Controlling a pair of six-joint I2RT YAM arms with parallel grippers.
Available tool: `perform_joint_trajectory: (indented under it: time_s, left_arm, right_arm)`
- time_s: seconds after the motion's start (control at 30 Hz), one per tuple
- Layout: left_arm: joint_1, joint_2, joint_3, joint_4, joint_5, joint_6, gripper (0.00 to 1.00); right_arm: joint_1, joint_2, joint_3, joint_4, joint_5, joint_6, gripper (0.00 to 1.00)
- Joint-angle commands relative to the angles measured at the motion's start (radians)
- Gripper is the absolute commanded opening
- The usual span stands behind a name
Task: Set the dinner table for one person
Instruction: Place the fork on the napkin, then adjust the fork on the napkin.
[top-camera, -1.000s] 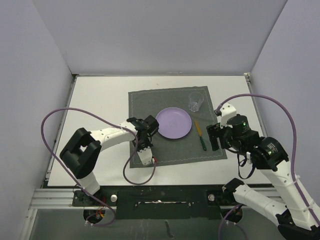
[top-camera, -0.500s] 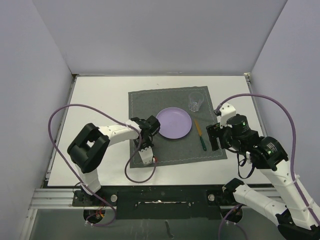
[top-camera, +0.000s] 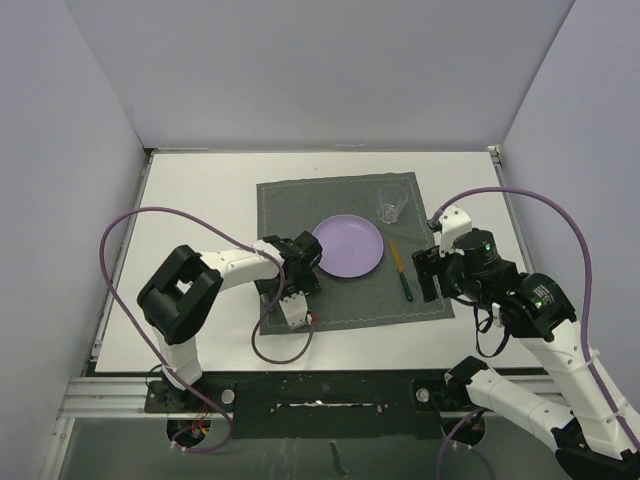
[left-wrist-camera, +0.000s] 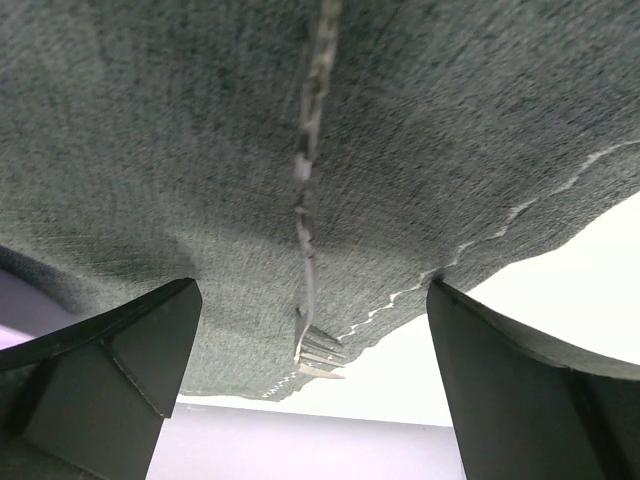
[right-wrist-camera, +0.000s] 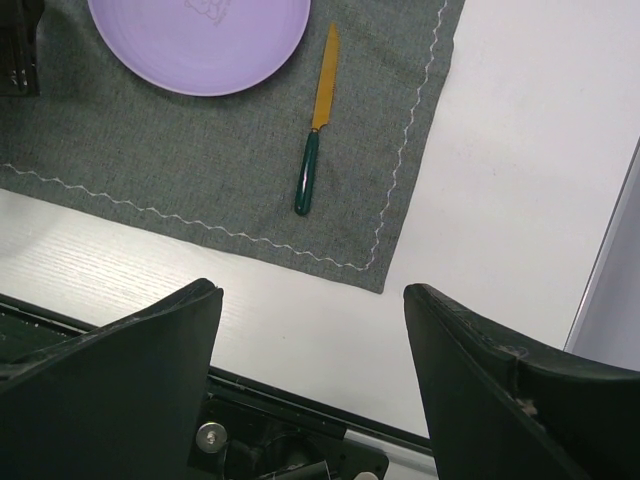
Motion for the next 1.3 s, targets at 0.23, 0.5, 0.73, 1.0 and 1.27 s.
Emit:
perform_joint_trajectory:
  time_s: [0.23,0.5,0.73,1.0,1.27]
  left_arm:
    - [0.009,-0.203,-0.062,0.064,-0.058,-0.028,0.98]
    - [0.052,-0.407,-0.057,0.045,-0.048,-0.162,0.98]
    - [0.030,-0.488,0.138,0.182,-0.255,-0.819,0.98]
    - [0.036,-0.412,0.425,0.005,-0.765,-1.587,0.98]
    - [0.120,-0.415,0.565,-0.551,-0.702,-2.478,0.96]
  right_arm:
    - [0.009,0.023,0.025,0.020,-0.014,-0.006,0.74]
    - [0.007,0.039,0.035,0.012,-0.021,0.001,0.73]
    - [0.007,0.028,0.046,-0.013,0.000,0.014,0.73]
    - [0.010,0.034,0.084,-0.053,-0.022,0.045,0.72]
    - [0.009,0.085,0.087,-0.073,-0.042,0.058,0.74]
